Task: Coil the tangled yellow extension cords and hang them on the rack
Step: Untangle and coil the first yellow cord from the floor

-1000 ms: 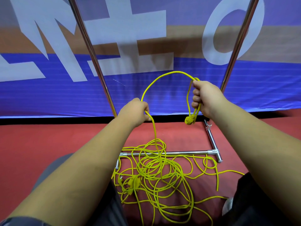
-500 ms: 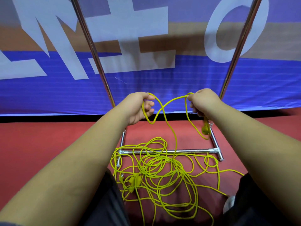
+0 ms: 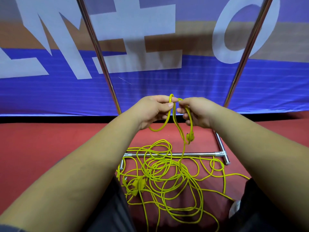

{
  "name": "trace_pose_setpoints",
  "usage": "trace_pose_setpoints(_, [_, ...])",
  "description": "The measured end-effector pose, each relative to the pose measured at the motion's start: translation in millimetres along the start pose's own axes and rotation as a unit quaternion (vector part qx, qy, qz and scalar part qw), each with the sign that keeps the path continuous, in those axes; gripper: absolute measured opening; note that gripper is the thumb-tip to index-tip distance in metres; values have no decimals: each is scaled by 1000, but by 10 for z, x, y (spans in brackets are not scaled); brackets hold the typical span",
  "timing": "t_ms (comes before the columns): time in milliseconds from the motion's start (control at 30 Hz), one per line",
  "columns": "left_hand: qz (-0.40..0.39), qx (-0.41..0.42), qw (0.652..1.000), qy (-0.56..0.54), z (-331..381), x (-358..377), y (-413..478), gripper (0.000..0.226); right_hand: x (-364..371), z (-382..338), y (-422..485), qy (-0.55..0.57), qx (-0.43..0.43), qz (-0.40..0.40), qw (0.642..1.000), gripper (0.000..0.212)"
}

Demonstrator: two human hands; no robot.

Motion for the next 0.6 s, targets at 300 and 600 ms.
trace_pose_setpoints(300, [38,8,994,-98,16,-16,-8,17,60,28,42,12,-17,-36,999,16])
trace_pose_setpoints(600, [-57,-14,993,106,-46,68,18,23,69,4,42,-20,-22,-16,999,30])
Point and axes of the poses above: each hand's wrist, its own y-axis towards the middle knuckle, its own x-axis out of the palm, z = x × y, the point moved 6 cm from there along y, towards the middle knuckle, and after that the axes turned 7 degrees about -z, right-handed, at the moved point
